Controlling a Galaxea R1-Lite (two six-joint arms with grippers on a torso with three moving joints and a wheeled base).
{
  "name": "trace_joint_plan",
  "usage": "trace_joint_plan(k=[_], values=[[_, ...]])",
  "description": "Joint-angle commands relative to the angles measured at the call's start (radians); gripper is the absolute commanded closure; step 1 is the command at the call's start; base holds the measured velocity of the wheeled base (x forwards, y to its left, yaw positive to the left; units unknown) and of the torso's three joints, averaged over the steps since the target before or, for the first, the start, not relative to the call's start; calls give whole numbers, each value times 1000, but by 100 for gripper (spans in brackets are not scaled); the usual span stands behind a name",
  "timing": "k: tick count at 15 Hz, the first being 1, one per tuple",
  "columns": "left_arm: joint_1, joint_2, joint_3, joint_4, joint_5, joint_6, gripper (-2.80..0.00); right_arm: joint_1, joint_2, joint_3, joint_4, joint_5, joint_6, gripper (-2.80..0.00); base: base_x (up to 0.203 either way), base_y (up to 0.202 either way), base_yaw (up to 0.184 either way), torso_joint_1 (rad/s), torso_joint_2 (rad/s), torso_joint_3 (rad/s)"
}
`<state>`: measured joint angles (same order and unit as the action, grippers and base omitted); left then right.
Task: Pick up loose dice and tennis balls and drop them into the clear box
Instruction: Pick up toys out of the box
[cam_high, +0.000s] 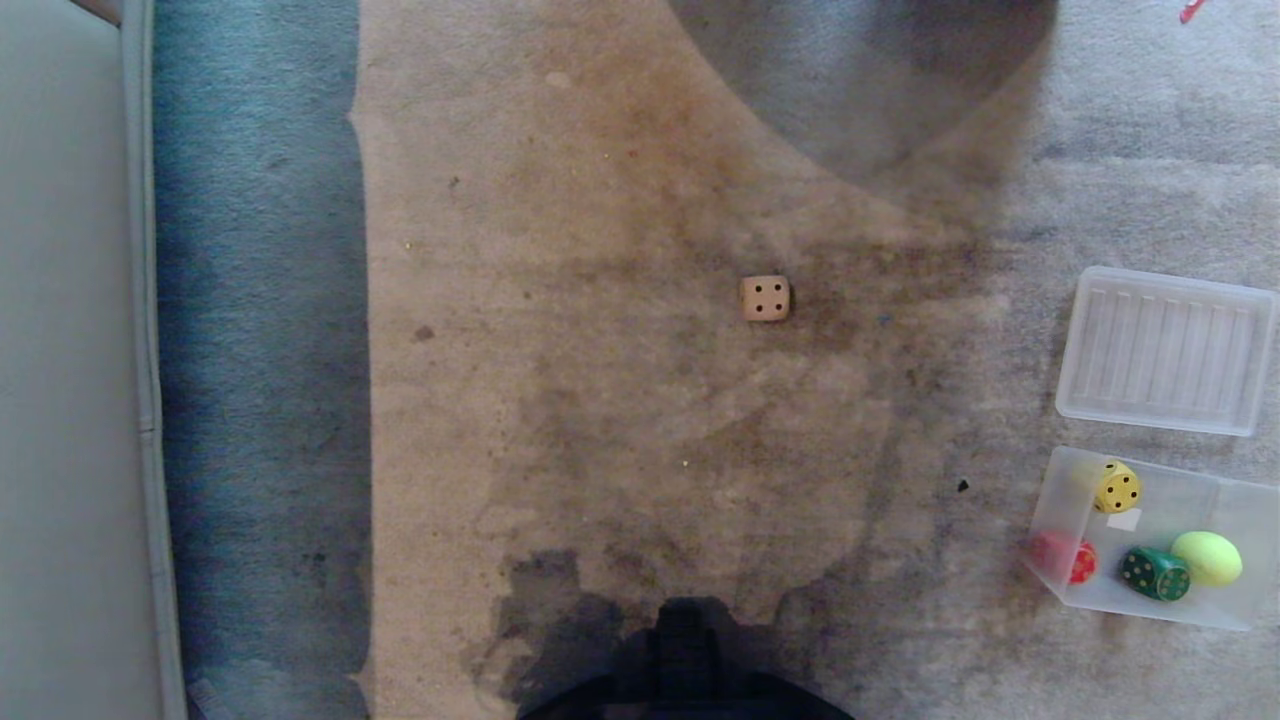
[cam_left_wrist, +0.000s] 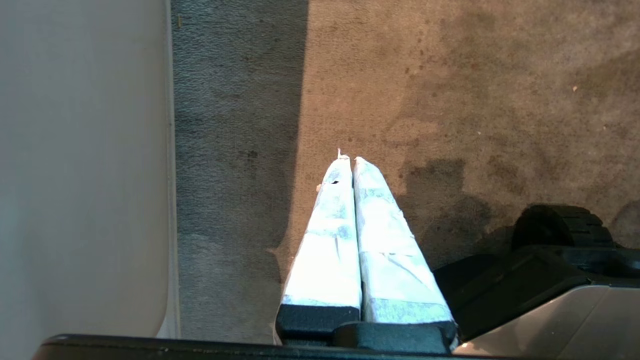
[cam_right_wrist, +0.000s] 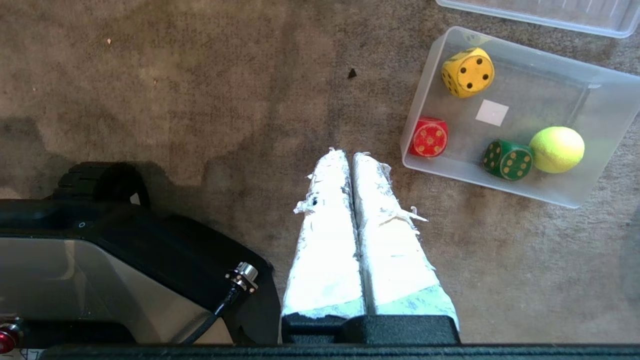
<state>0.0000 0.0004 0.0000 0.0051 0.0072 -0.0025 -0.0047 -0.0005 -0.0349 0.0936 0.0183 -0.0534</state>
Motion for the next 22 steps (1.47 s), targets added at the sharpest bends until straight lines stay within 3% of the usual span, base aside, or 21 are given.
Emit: trace_joint_plan(k=[1, 3, 7, 9, 12, 16, 19, 22], values=[[0, 0, 0, -1, 0, -4, 0, 0, 14, -20, 18, 2, -1, 0, 0, 0, 0, 0, 0, 0], [0, 0, 0, -1, 0, -4, 0, 0, 53, -105, 63, 4, -2, 0, 0, 0, 0, 0, 0, 0], [0, 0, 0, -1, 0, -4, 0, 0, 60, -114, 70, 13, 5, 0, 0, 0, 0, 0, 0, 0], [0, 0, 0, -1, 0, -4, 0, 2, 159, -189, 71, 46, 30, 0, 0, 0, 0, 0, 0, 0], [0, 0, 0, -1, 0, -4, 0, 9, 545, -296, 12, 91, 65, 0, 0, 0, 0, 0, 0, 0], [0, 0, 0, -1, 0, -4, 0, 61, 1187, -400, -241, 124, 105, 0, 0, 0, 0, 0, 0, 0], [0, 0, 0, -1, 0, -4, 0, 157, 1479, -521, -402, 144, 156, 0, 0, 0, 0, 0, 0, 0], [0, 0, 0, -1, 0, -4, 0, 282, 1610, -692, -497, 155, 245, 0, 0, 0, 0, 0, 0, 0]])
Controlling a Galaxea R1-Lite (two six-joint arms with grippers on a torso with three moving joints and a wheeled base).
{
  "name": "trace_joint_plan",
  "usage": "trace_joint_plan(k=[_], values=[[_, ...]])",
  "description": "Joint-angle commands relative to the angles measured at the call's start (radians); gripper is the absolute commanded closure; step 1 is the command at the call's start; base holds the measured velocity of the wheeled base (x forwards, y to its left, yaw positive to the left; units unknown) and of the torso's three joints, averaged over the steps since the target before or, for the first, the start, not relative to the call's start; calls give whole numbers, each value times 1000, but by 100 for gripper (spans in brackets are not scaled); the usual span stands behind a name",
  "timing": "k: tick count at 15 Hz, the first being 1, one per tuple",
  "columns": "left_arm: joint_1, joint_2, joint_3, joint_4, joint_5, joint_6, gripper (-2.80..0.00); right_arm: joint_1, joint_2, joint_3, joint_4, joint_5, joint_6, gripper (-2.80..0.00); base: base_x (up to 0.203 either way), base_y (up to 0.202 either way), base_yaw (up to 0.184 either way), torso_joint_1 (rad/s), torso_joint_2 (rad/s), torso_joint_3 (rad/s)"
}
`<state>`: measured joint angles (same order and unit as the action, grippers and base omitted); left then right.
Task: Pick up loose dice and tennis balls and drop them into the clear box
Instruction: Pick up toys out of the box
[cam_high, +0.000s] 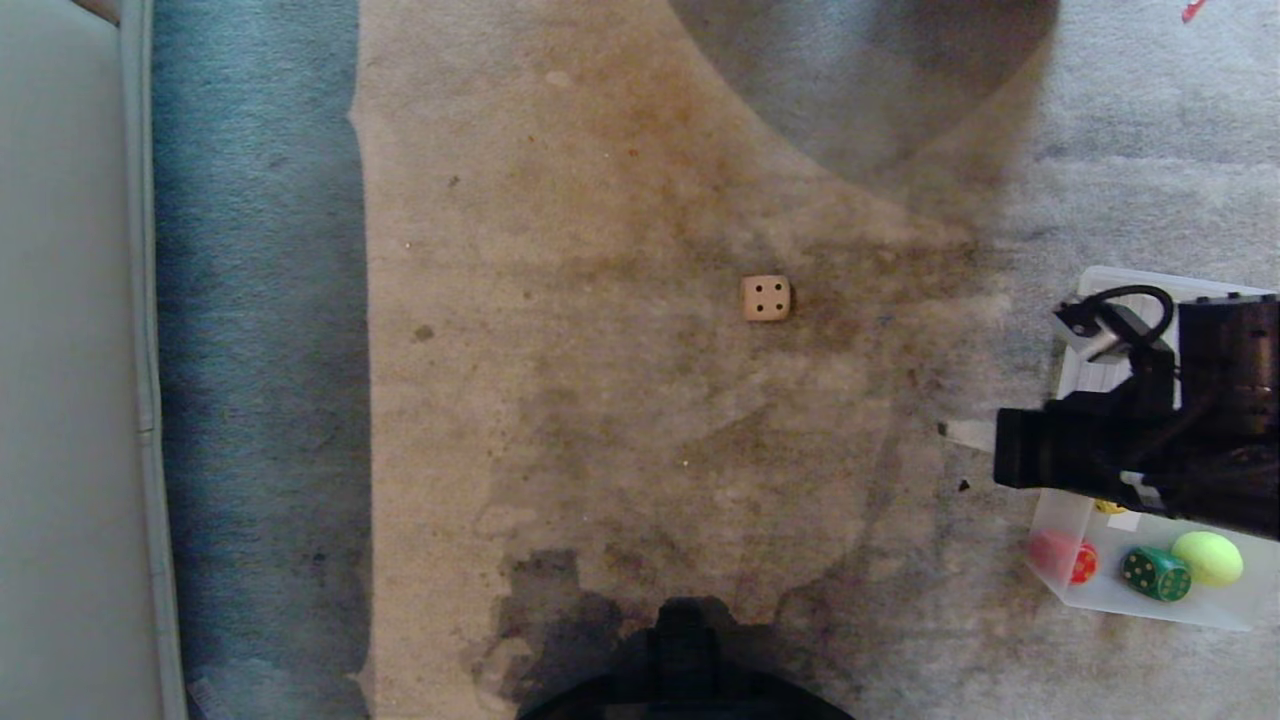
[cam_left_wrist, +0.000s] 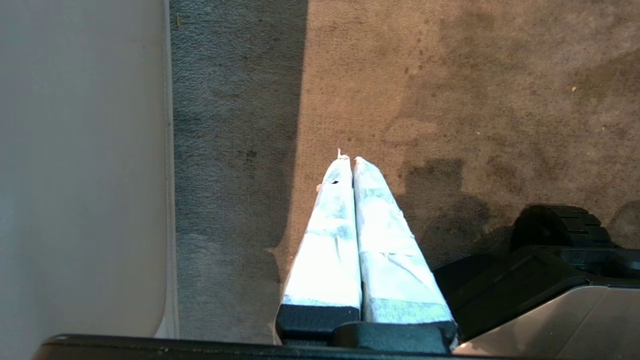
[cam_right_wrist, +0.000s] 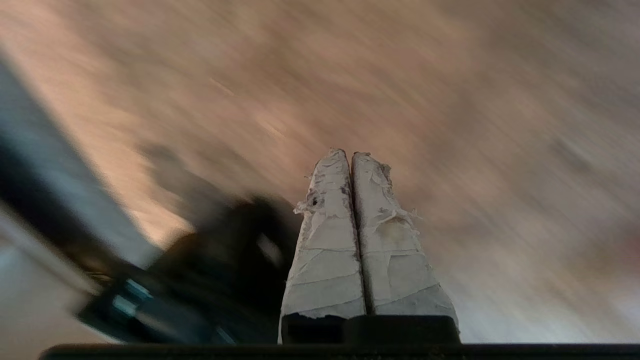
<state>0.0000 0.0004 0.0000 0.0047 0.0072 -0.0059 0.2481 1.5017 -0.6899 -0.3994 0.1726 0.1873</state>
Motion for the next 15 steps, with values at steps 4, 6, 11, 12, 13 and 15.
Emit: trace_joint_plan(k=[4, 6, 11, 12, 13, 15], values=[[0, 0, 0, 0, 0, 0, 0, 100, 133, -128, -15, 7, 30, 0, 0, 0, 0, 0, 0, 0], [0, 0, 0, 0, 0, 0, 0, 105, 141, -145, -16, 8, 4, 0, 0, 0, 0, 0, 0, 0], [0, 0, 0, 0, 0, 0, 0, 111, 169, -159, -58, 7, -81, 0, 0, 0, 0, 0, 0, 0], [0, 0, 0, 0, 0, 0, 0, 111, 205, -170, -76, 9, -108, -76, 0, 0, 0, 0, 0, 0], [0, 0, 0, 0, 0, 0, 0, 111, 262, -184, -119, 17, -146, -280, 0, 0, 0, 0, 0, 0], [0, 0, 0, 0, 0, 0, 0, 111, 293, -201, -168, 27, -190, -280, 0, 0, 0, 0, 0, 0]])
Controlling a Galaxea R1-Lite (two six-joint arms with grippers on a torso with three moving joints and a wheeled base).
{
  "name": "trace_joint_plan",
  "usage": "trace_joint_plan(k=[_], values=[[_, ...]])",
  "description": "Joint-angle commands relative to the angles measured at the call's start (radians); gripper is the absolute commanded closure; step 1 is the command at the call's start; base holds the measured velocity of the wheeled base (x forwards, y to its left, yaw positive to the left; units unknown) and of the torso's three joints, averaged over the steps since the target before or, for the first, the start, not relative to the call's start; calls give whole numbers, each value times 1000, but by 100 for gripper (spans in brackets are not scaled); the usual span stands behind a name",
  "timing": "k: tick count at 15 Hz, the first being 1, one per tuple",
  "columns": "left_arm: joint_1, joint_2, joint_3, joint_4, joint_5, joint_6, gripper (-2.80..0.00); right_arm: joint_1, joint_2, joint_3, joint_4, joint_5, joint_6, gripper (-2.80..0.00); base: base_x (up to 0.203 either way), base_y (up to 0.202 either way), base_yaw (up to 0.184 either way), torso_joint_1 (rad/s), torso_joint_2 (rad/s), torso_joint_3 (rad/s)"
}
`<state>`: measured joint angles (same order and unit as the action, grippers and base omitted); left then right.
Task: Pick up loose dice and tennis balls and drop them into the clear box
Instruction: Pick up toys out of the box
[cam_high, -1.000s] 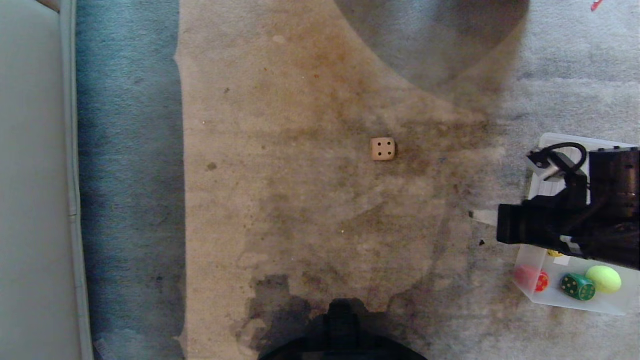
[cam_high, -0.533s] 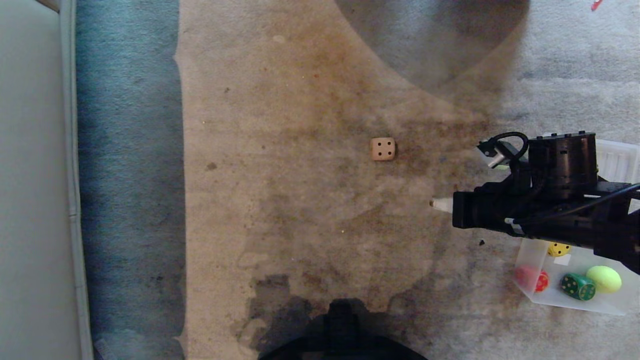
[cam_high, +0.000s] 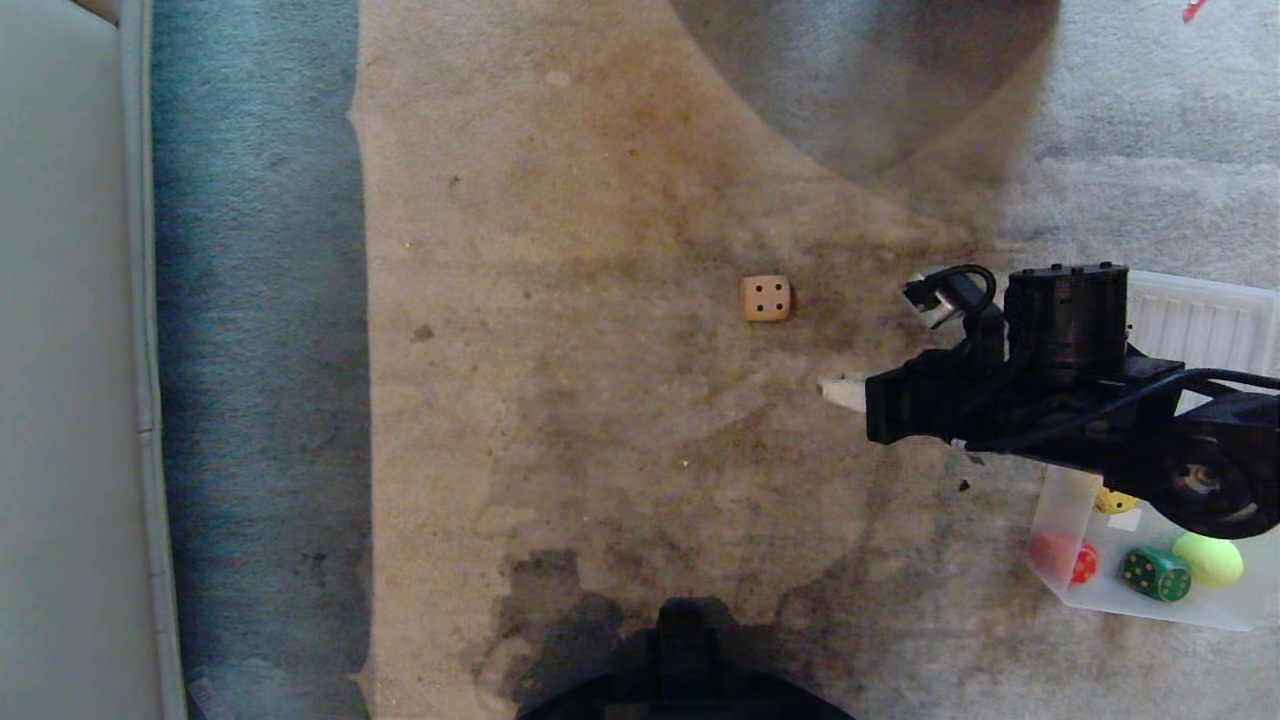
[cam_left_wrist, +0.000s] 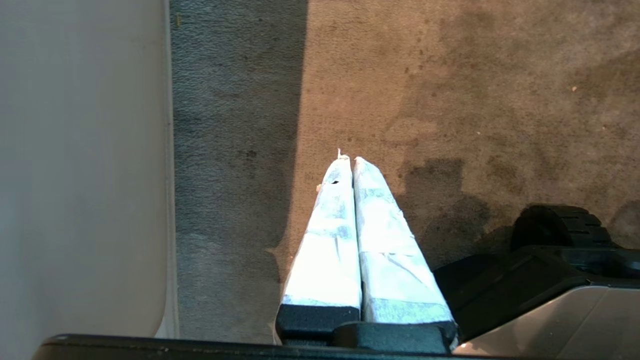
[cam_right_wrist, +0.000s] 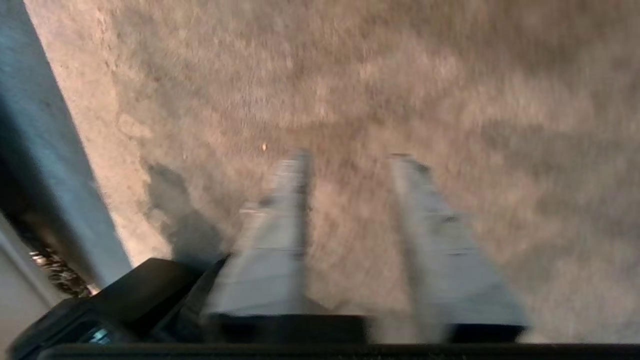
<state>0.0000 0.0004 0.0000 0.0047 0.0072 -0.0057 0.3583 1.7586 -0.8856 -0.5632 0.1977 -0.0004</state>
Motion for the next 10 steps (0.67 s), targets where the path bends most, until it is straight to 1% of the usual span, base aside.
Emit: trace_joint_plan(k=[1, 2, 4, 6, 7, 10], values=[[0, 0, 0, 0, 0, 0, 0, 1, 36, -6, -4, 2, -3, -280, 0, 0, 0, 0, 0, 0], [0, 0, 0, 0, 0, 0, 0, 2, 50, -23, -20, 16, -27, -280, 0, 0, 0, 0, 0, 0], [0, 0, 0, 0, 0, 0, 0, 5, 138, -99, -57, 52, -94, -280, 0, 0, 0, 0, 0, 0], [0, 0, 0, 0, 0, 0, 0, 13, 171, -182, -72, 74, -165, -280, 0, 0, 0, 0, 0, 0], [0, 0, 0, 0, 0, 0, 0, 18, 182, -190, -81, 82, -181, -280, 0, 0, 0, 0, 0, 0], [0, 0, 0, 0, 0, 0, 0, 21, 191, -194, -98, 83, -181, -280, 0, 0, 0, 0, 0, 0]])
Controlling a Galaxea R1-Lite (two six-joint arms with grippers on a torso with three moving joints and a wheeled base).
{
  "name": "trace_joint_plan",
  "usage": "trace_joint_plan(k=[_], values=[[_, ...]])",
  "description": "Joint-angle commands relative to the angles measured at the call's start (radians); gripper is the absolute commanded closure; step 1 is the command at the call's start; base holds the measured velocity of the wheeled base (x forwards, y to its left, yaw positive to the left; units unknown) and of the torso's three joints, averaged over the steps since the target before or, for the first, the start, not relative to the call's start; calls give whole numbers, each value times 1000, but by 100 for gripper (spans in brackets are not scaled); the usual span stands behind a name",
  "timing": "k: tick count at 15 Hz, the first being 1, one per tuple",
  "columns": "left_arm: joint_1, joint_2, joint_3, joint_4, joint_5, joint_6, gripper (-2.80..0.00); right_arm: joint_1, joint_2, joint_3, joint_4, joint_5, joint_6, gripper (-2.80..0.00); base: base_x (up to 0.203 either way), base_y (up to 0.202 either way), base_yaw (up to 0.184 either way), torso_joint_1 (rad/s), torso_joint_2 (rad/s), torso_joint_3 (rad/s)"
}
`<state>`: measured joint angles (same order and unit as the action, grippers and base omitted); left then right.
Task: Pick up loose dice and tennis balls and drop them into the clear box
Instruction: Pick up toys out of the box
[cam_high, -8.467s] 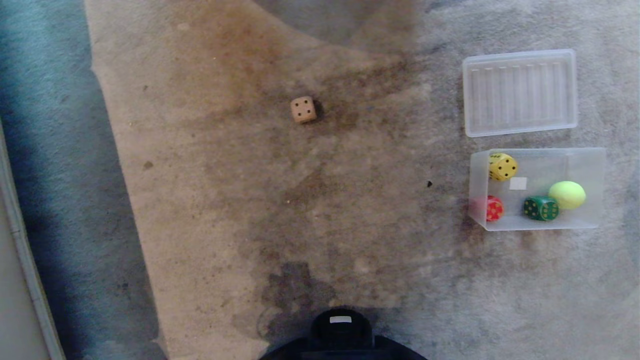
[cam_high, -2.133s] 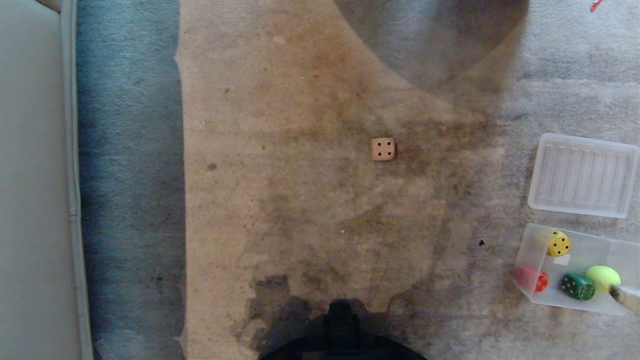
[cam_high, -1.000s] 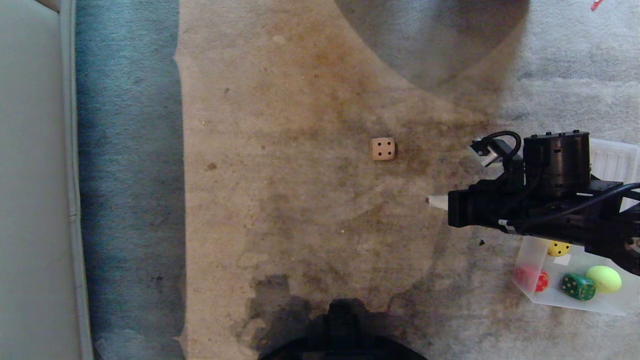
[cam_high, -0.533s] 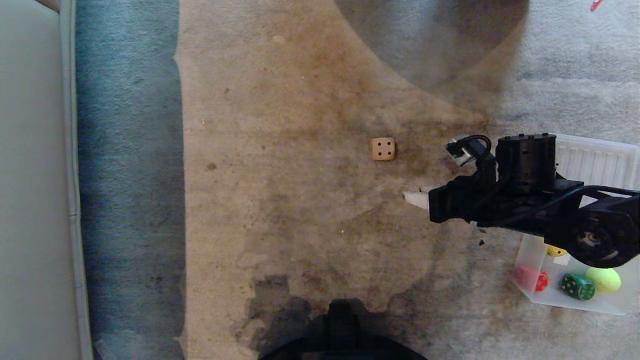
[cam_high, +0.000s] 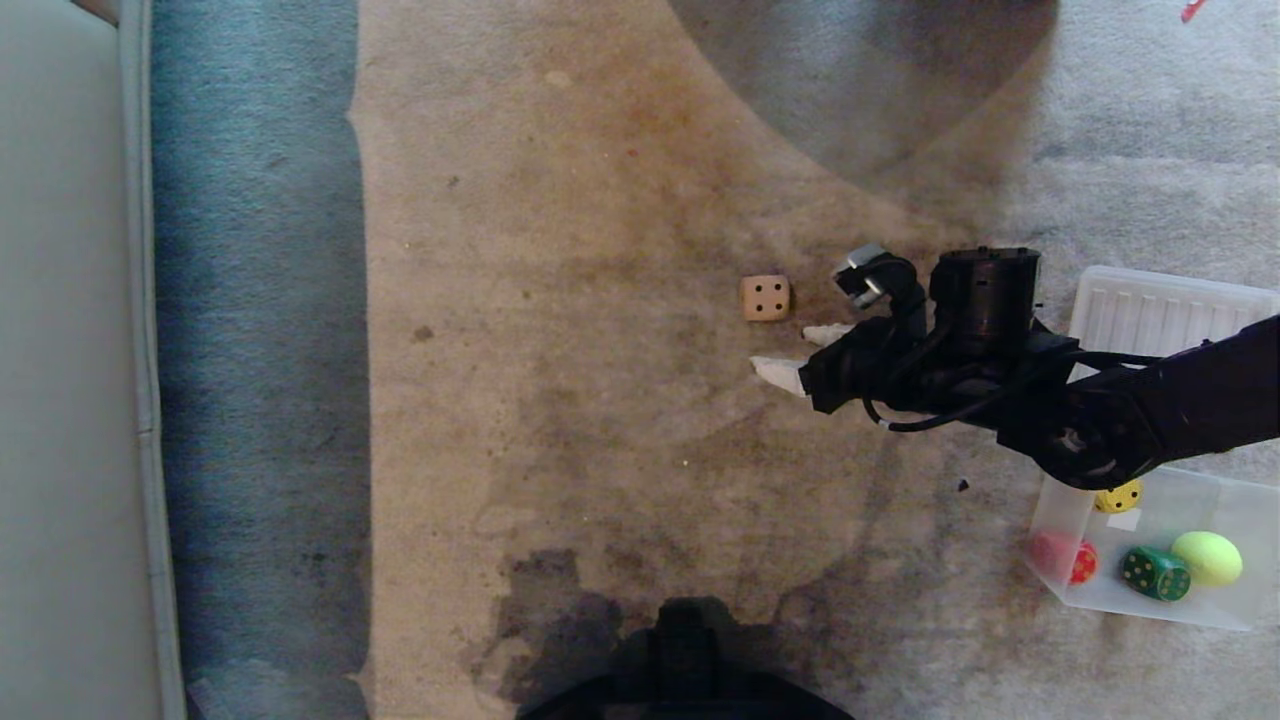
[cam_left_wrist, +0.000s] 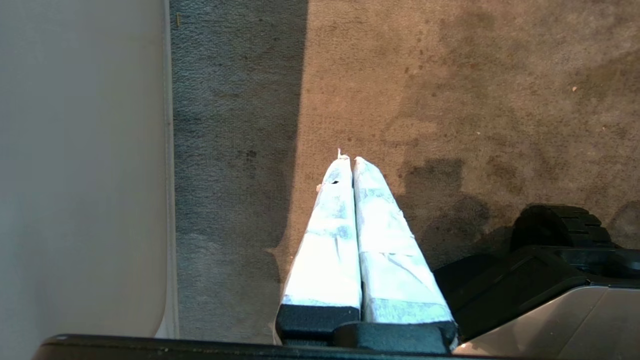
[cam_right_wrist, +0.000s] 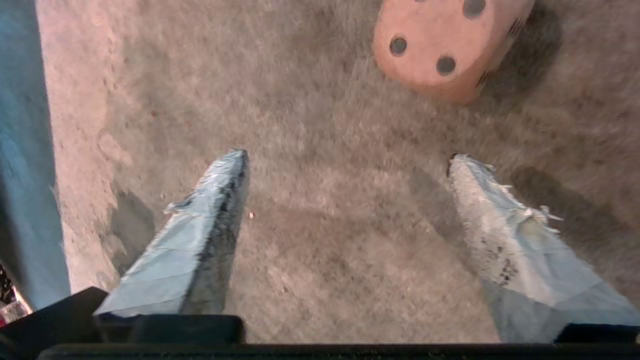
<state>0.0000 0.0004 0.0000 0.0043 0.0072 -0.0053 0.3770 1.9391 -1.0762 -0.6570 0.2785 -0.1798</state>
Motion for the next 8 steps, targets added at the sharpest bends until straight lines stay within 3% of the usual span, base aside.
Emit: trace_joint_plan(k=[1, 6, 8], values=[[0, 0, 0, 0, 0, -1, 0, 2, 11, -4, -4, 2, -1, -280, 0, 0, 0, 0, 0, 0], [0, 0, 0, 0, 0, -1, 0, 13, 149, -143, -191, 8, -78, -280, 0, 0, 0, 0, 0, 0], [0, 0, 0, 0, 0, -1, 0, 13, 170, -185, -195, 7, -89, -280, 0, 0, 0, 0, 0, 0]])
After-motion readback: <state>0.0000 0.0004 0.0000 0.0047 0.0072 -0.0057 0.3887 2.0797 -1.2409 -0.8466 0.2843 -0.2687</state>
